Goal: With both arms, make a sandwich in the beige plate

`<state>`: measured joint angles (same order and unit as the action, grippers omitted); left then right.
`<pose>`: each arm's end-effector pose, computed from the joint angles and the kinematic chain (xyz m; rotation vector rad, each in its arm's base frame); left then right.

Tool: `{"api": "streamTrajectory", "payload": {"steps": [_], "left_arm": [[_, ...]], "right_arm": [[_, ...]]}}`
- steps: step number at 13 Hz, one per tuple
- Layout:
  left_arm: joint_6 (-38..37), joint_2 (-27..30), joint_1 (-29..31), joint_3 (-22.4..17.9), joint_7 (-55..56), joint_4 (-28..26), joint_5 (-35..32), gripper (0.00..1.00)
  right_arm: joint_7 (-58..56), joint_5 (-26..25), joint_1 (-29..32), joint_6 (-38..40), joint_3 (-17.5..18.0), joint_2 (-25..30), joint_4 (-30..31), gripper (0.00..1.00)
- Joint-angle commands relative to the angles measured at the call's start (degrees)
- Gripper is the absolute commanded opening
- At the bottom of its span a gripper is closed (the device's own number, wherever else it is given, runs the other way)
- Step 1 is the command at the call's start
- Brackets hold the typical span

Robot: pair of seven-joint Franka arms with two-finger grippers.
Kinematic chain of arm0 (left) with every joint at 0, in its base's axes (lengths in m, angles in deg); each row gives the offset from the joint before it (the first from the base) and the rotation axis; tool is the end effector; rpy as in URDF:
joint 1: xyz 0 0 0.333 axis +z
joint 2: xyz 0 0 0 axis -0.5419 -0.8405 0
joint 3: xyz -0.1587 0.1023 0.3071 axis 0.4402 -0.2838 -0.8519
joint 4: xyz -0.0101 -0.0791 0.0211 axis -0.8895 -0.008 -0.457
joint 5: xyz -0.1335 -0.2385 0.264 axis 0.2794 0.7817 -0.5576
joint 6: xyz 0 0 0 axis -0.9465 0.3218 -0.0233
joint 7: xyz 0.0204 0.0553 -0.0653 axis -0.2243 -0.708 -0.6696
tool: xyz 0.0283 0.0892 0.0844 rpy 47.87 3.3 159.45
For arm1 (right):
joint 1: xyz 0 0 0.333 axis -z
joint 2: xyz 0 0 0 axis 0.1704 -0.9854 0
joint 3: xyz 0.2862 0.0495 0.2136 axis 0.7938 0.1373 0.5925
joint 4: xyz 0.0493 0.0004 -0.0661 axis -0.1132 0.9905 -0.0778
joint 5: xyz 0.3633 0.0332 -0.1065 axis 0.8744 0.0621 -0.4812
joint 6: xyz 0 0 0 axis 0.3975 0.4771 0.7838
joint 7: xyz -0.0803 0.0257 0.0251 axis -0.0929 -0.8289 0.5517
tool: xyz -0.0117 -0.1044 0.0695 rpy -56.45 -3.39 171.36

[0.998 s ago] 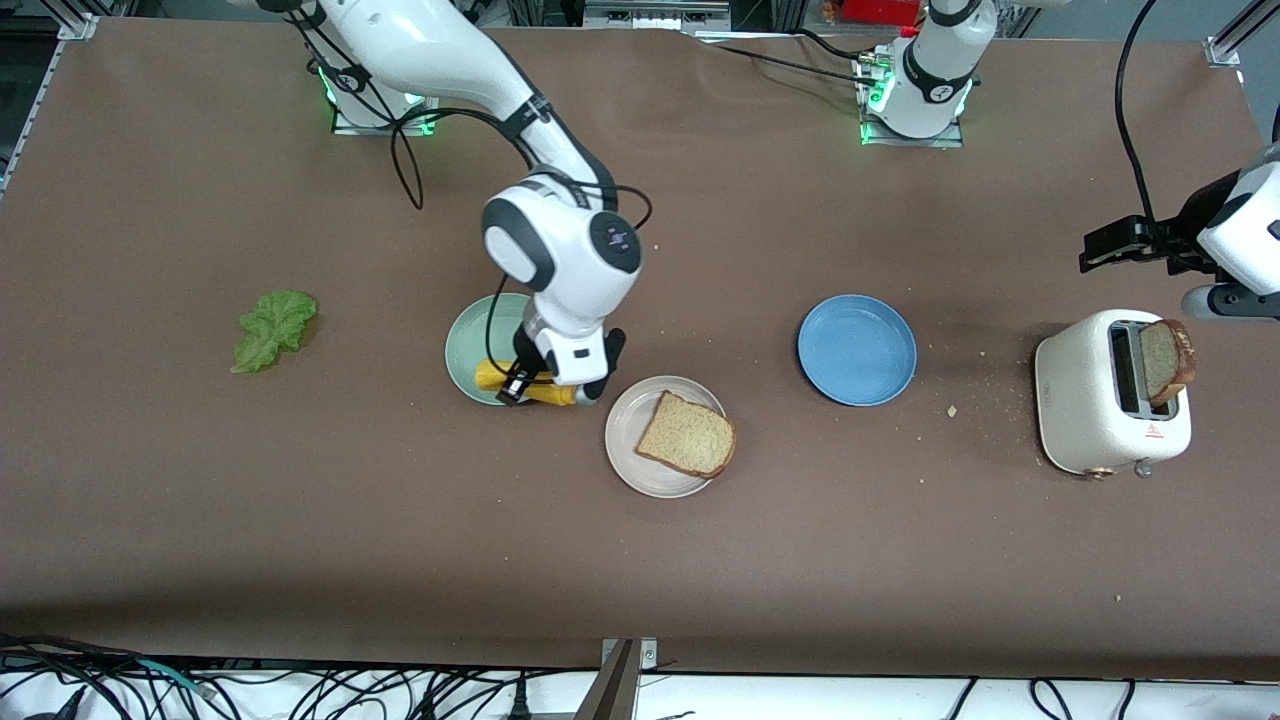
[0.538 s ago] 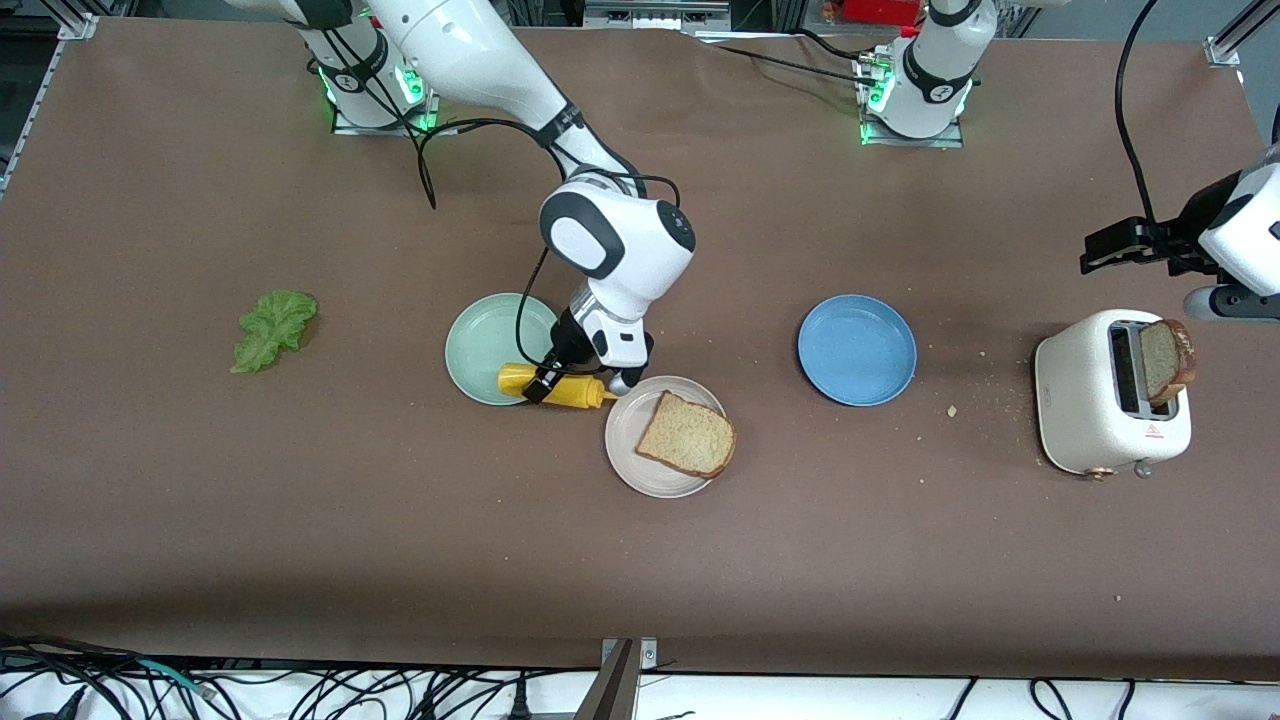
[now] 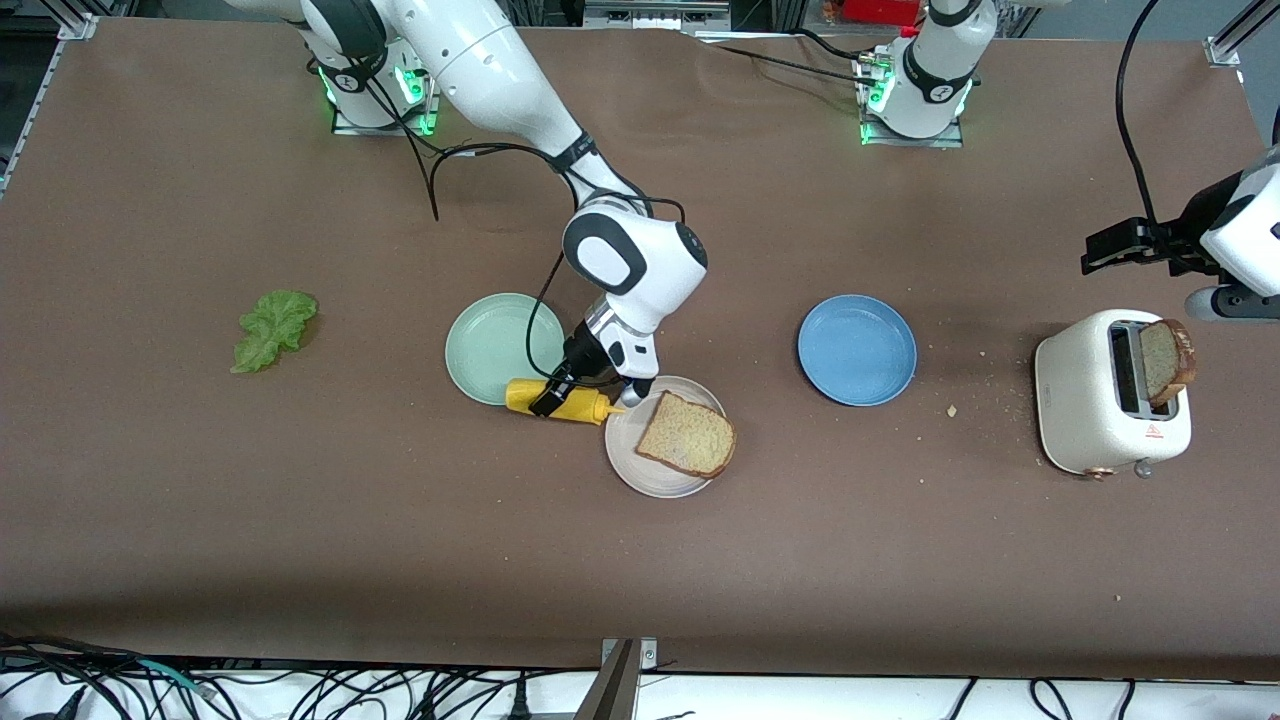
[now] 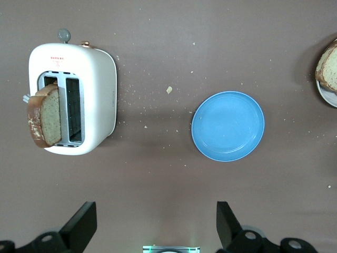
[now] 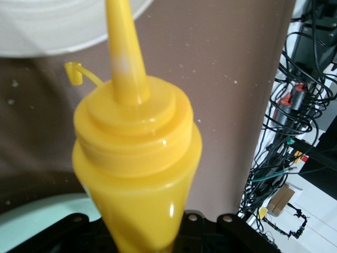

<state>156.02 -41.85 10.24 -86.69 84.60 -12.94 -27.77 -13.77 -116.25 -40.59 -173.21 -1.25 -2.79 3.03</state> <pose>0.5760 -0.0018 0.6167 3.1285 0.0082 -0.2745 0.5827 0.4956 0.2081 1.8790 1.2200 0.0780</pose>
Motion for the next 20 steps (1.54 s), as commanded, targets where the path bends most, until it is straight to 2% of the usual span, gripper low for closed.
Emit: {"api": "streamTrajectory", "payload": {"steps": [1, 7, 13, 18, 20], "left_arm": [[0.71, 0.60, -0.20, 0.28, 0.38, -0.72, -2.62, 1.00], [0.71, 0.60, -0.20, 0.28, 0.38, -0.72, -2.62, 1.00], [0.79, 0.25, -0.20, 0.28, 0.38, -0.63, -2.62, 1.00], [0.88, 0.25, -0.20, 0.28, 0.38, -0.63, -2.62, 1.00], [0.88, 0.25, -0.20, 0.28, 0.38, -0.63, -2.62, 1.00]], "right_arm": [[-0.48, -1.64, -0.84, 0.15, -0.86, -2.34, -2.87, 0.00], [-6.17, -0.41, -0.23, 1.20, -1.29, -1.29, -2.96, 0.00], [-23.04, 19.95, 10.30, 1.64, -0.94, 11.09, -2.17, 0.00], [-34.74, 31.56, 17.68, 1.74, -0.94, 20.40, 5.11, 0.00], [-41.83, 39.54, 22.69, 1.47, -0.94, 23.40, 7.49, 0.00]]}}
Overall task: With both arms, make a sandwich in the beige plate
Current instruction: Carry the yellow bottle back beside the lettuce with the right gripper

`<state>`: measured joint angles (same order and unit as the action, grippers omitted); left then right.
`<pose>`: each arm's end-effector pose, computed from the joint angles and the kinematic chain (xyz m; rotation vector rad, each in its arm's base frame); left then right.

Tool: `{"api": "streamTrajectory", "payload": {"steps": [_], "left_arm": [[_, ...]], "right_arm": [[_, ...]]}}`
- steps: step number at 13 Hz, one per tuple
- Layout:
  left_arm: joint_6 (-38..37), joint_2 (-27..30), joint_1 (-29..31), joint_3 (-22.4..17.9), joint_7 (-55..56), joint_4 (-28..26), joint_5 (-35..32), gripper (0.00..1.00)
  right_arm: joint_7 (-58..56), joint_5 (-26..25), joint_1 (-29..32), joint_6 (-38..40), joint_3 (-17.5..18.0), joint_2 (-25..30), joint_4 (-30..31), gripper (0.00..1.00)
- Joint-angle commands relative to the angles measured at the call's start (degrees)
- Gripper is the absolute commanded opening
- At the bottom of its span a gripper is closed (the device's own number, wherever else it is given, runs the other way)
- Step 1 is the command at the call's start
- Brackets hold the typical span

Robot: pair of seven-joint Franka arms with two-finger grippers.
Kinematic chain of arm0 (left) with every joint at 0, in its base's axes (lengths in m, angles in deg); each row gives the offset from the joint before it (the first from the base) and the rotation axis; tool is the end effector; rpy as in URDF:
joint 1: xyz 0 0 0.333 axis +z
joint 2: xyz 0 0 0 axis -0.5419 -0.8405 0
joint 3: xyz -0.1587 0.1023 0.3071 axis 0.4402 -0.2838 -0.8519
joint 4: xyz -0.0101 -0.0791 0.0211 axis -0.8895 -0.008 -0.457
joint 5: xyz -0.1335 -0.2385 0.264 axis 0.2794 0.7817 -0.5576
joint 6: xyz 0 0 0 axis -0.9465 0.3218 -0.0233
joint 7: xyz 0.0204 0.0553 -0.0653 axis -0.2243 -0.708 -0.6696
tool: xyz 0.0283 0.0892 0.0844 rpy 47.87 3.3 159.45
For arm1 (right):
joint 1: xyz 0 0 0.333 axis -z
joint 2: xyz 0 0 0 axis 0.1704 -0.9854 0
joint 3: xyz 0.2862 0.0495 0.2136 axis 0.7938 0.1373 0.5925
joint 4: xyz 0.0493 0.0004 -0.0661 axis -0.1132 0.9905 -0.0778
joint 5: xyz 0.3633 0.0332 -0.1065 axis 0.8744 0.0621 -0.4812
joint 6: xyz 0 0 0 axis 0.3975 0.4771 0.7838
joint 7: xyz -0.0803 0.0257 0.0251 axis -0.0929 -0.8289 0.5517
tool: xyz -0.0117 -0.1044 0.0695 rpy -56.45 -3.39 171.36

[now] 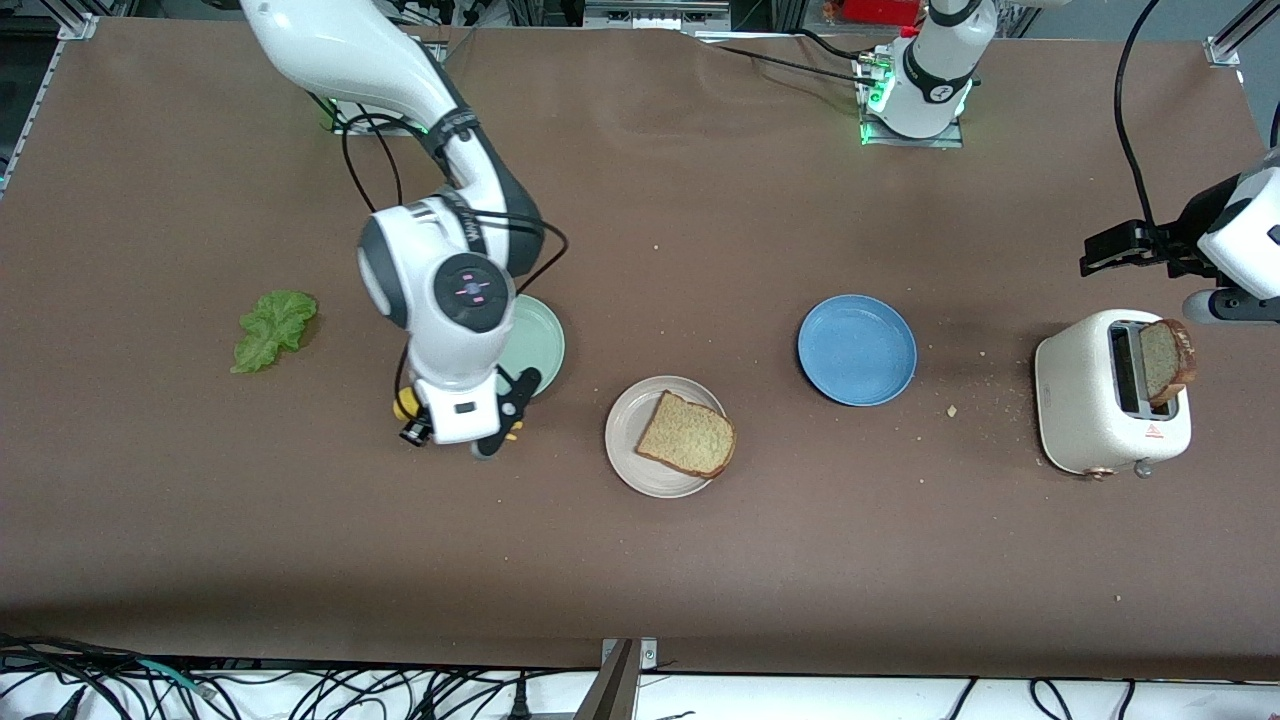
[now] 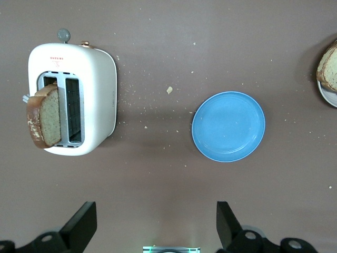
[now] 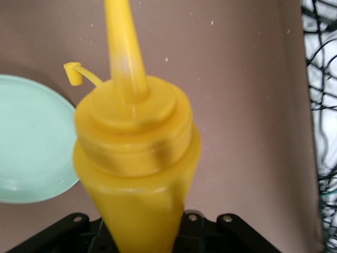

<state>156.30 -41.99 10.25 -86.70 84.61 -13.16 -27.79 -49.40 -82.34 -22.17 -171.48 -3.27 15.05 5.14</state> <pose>0.5770 -0.0016 0.6141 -3.1291 -0.0096 0.2765 0.6834 0.3003 0.3970 2.4099 1.4599 -0.1326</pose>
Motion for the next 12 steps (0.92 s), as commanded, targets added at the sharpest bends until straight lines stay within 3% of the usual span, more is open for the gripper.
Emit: {"api": "streamTrajectory", "payload": {"steps": [1, 5, 9, 12], "left_arm": [[0.60, 0.39, -0.20, 0.29, 0.37, -0.41, -2.60, 1.00], [0.60, 0.30, -0.20, 0.29, 0.37, -0.41, -2.60, 1.00], [0.68, -0.05, -0.29, 0.29, 0.37, -0.41, -2.69, 1.00], [0.77, 0.04, -0.29, 0.37, 0.28, -0.41, -2.69, 1.00]], "right_arm": [[-11.03, 10.37, 7.34, -0.35, 1.08, 6.44, 6.25, 0.00], [-30.19, 24.27, 16.84, -1.40, 1.08, 10.48, 12.57, 0.00], [-47.87, 39.03, 23.18, -9.12, 0.90, 15.84, 26.88, 0.00], [-59.73, 53.08, 23.81, -12.03, -2.78, 18.05, 36.12, 0.00]]}}
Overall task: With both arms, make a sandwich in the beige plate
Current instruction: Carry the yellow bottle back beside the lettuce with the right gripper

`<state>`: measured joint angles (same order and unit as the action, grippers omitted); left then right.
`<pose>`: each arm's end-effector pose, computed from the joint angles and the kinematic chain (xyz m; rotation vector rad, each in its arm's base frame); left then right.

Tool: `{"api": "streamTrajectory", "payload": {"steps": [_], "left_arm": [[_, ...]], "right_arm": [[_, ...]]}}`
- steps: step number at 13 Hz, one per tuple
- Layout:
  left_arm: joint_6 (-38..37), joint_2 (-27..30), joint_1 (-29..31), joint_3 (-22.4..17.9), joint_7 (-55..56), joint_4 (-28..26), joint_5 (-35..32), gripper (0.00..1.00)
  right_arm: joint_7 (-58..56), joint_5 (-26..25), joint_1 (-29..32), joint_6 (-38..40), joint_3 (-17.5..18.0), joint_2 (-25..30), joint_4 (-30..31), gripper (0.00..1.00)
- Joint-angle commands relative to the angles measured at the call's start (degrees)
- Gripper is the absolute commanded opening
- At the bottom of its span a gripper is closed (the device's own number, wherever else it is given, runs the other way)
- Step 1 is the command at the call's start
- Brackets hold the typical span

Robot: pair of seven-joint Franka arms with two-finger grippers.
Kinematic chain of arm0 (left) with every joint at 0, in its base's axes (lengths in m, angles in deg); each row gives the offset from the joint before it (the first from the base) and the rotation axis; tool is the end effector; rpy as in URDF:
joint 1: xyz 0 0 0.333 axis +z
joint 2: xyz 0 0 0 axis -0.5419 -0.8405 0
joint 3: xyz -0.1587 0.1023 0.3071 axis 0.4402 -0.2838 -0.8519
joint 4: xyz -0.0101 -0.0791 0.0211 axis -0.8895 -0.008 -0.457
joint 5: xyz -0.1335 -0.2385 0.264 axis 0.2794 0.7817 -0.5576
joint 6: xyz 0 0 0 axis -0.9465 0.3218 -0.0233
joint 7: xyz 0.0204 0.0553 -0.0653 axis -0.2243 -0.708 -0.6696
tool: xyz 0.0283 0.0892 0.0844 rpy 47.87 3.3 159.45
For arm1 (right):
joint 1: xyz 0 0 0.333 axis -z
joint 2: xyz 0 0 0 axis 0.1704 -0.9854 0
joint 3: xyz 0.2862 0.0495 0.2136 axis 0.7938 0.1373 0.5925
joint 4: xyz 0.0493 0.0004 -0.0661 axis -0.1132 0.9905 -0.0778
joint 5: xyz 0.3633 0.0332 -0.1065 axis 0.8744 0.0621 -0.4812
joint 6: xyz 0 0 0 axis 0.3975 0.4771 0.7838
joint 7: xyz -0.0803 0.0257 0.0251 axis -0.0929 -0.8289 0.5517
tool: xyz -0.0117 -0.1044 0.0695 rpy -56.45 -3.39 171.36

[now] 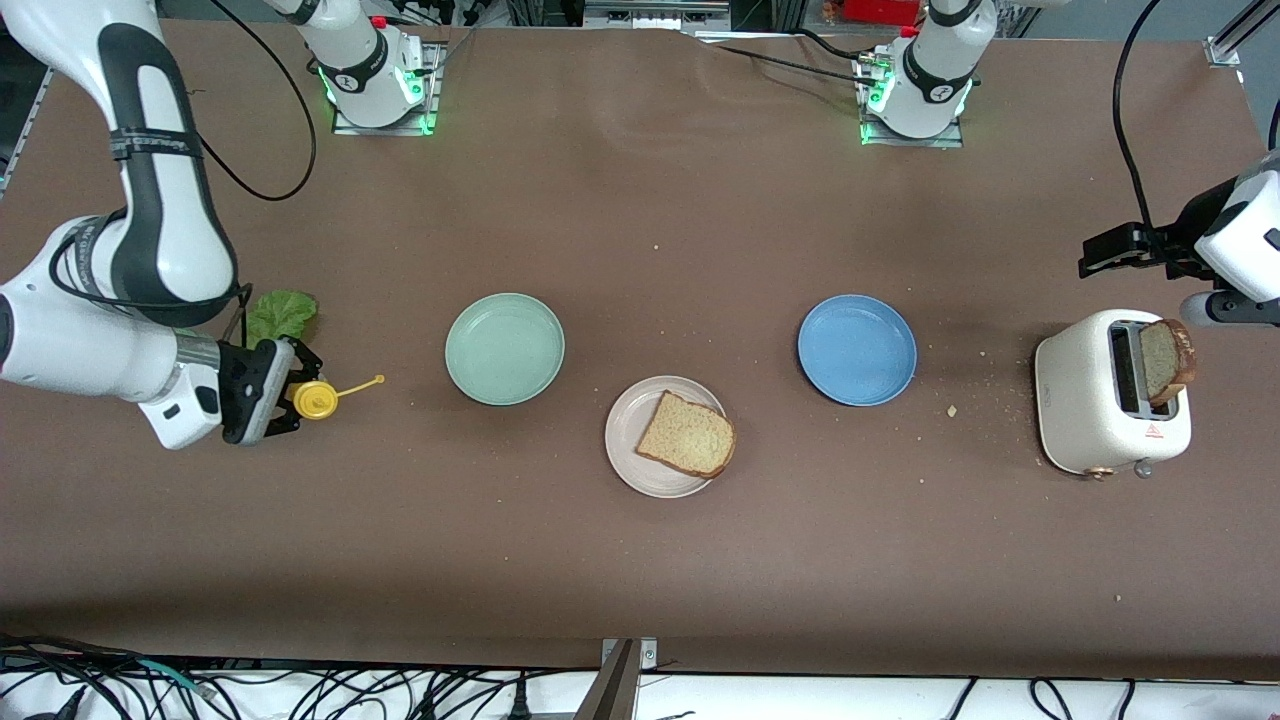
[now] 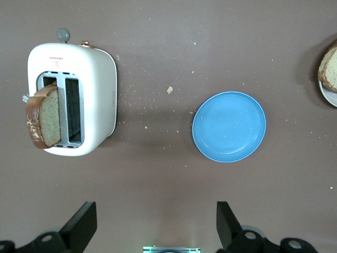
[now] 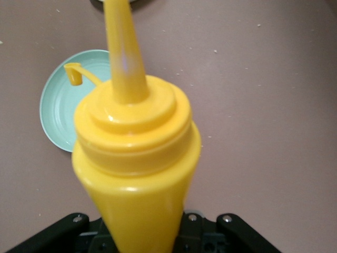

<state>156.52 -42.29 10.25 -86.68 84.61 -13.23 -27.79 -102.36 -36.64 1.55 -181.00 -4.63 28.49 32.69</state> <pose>0.5789 -0.0023 0.6110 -3.1267 -0.0094 0.2798 0.6584 0.0326 0.3630 -2.2492 -1.5656 -0.2642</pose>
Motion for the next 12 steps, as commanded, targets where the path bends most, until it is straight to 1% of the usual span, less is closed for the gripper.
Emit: {"api": "streamTrajectory", "payload": {"steps": [1, 2, 3, 5, 7, 9, 11, 12], "left_arm": [[0.65, 0.33, -0.29, 0.36, 0.37, -0.25, -2.77, 1.00], [1.26, 0.33, -0.29, 0.36, 0.37, -0.25, -2.77, 1.00], [1.52, 0.33, -0.20, 0.36, 0.37, -0.25, -2.68, 1.00], [1.61, 0.33, -0.29, 0.36, 0.37, -0.25, -2.68, 1.00], [1.61, 0.33, -0.12, 0.19, 0.37, -0.25, -2.59, 1.00], [1.61, 0.33, 0.93, 0.10, 0.28, -0.51, -2.59, 1.00], [1.96, 0.25, 3.13, 0.10, -0.42, -0.69, -2.51, 1.00], [3.10, 0.16, 4.01, 0.18, -0.51, -1.13, -2.51, 1.00]], "right_arm": [[-13.17, 13.53, 0.09, -2.60, -3.34, 4.61, 11.12, 0.00], [-18.45, 18.89, 0.18, -2.60, -4.75, 4.52, 13.84, 0.00], [-22.25, 22.86, 0.18, -2.60, -5.73, 4.52, 16.39, 0.00], [-29.10, 26.84, 0.18, -2.60, -6.87, 4.17, 19.39, 0.00], [-35.88, 33.16, 0.27, -2.25, -6.97, 3.82, 23.69, 0.00], [-40.10, 36.34, 0.18, -2.16, -6.88, 3.73, 27.57, 0.00], [-44.76, 38.80, 0.27, -1.99, -6.88, 2.25, 28.55, 0.00], [-46.87, 38.99, 0.79, -1.98, -6.88, 1.11, 28.55, 0.00]]}}
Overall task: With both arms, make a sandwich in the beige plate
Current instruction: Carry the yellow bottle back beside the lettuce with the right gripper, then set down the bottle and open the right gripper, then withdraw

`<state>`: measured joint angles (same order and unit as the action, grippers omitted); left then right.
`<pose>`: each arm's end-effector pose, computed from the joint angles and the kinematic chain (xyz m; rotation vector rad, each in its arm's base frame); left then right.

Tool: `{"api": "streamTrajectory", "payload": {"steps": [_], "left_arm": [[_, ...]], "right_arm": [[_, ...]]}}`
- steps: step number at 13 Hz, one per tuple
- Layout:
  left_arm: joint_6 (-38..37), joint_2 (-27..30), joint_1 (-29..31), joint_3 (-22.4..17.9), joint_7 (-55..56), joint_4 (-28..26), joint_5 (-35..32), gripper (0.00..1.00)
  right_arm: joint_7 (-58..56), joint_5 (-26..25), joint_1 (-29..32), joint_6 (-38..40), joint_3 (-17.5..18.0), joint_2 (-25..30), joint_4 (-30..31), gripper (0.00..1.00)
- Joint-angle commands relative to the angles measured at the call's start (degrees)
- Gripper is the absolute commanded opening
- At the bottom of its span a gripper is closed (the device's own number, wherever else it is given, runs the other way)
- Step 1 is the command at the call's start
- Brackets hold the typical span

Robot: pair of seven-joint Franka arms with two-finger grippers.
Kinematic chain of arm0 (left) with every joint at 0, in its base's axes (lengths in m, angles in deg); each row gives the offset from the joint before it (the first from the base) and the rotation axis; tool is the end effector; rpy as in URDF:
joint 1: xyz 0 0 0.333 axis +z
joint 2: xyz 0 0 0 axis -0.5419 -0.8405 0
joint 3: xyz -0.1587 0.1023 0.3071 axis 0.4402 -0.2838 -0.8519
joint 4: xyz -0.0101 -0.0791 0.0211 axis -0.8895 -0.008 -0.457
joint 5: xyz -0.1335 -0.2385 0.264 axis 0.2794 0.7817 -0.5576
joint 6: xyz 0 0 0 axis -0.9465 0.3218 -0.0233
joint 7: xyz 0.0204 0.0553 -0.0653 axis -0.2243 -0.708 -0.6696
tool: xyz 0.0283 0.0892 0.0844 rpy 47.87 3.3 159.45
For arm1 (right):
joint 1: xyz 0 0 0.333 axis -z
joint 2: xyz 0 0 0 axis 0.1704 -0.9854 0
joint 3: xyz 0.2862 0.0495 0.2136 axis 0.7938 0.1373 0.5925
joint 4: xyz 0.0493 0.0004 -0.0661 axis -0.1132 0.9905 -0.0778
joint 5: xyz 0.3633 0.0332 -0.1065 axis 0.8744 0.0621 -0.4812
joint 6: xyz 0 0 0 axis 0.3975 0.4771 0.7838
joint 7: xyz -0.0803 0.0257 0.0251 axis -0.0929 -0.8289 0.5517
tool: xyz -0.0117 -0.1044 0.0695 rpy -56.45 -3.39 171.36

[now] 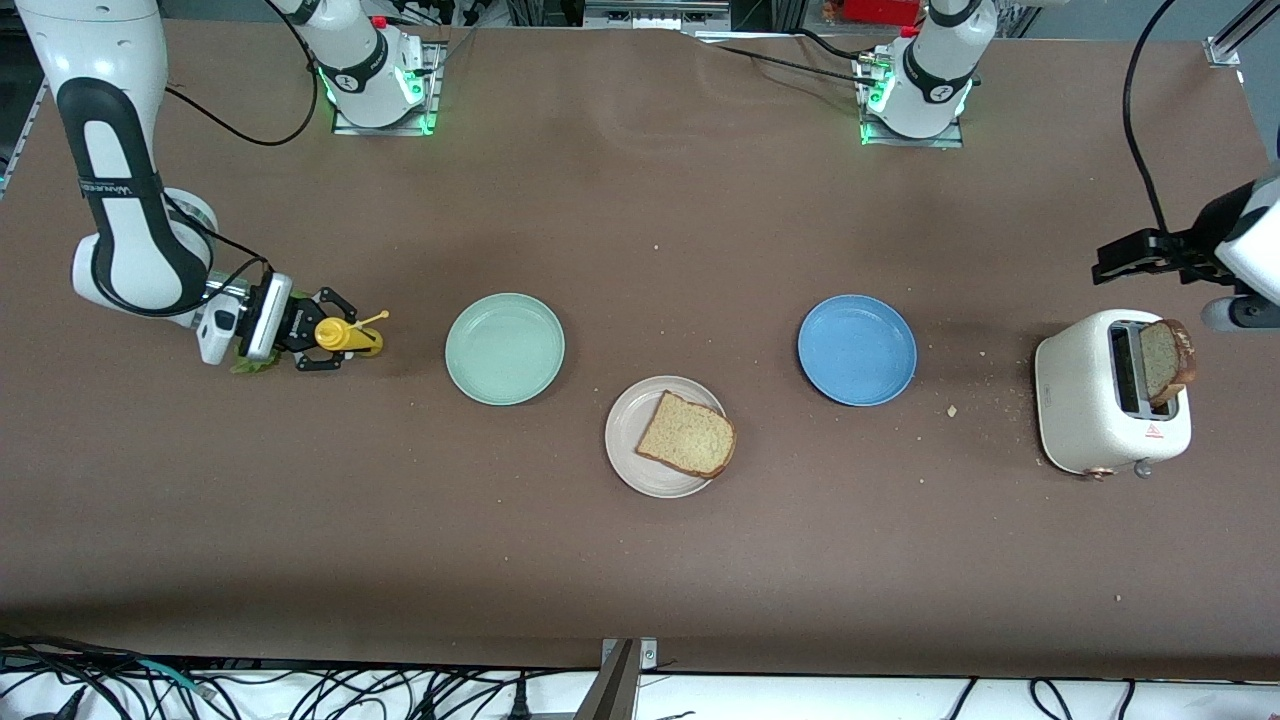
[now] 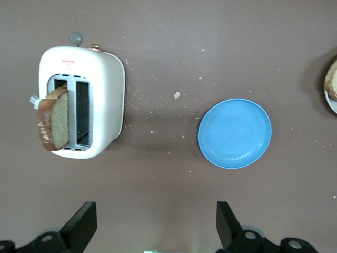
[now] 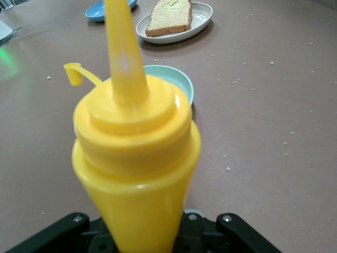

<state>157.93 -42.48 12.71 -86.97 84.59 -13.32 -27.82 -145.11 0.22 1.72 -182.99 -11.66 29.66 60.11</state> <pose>0.5824 0.0253 0.6103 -3.1282 -0.0841 0.2482 0.5318 -0.0156 0.2229 -1.9484 -1.3640 -0.6997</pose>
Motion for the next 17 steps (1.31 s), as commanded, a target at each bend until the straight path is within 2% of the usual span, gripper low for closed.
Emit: {"api": "streamTrajectory", "payload": {"steps": [1, 7, 8, 9, 10, 11, 12, 14, 17], "left_arm": [[2.31, -0.09, 1.91, 0.47, -0.49, -1.48, -2.48, 1.00], [4.24, -1.58, 5.07, 0.47, -2.07, -2.18, -2.22, 1.00], [4.51, -1.67, 5.33, 0.47, -2.08, -2.18, -2.22, 1.00], [5.03, -1.85, 5.77, 0.47, -2.08, -2.18, -2.22, 1.00], [5.30, -2.20, 6.04, 0.47, -2.16, -2.10, -2.22, 1.00], [5.39, -2.46, 6.21, 0.47, -2.51, -2.10, -2.22, 1.00], [5.39, -2.46, 6.22, 0.47, -2.60, -2.10, -2.22, 1.00], [5.39, -2.55, 6.13, 0.47, -2.60, -2.10, -2.22, 1.00], [5.39, -2.46, 6.13, 0.56, -2.60, -2.10, -2.13, 1.00]], "right_arm": [[-5.96, 3.17, 0.79, 0.00, 0.16, -0.78, 1.12, 0.00], [-10.99, 4.41, 1.14, 0.09, 0.16, -2.28, 1.21, 0.00], [-10.99, 4.50, 1.40, 0.09, 0.16, -2.45, 1.21, 0.18], [-10.99, 4.50, 1.84, 0.09, 0.16, -2.89, 1.12, 0.31], [-11.08, 4.50, 2.02, 0.35, 0.16, -2.89, 1.21, 0.54], [-11.43, 4.50, 2.54, 1.13, 0.16, -3.24, 1.21, 0.70], [-11.52, 4.50, 3.77, 2.36, 0.16, -3.77, 1.12, 0.83], [-11.52, 4.50, 5.79, 4.74, 0.16, -4.65, 1.04, 0.98], [-11.34, 4.06, 8.60, 6.15, 0.07, -5.61, 0.69, 0.98]]}}
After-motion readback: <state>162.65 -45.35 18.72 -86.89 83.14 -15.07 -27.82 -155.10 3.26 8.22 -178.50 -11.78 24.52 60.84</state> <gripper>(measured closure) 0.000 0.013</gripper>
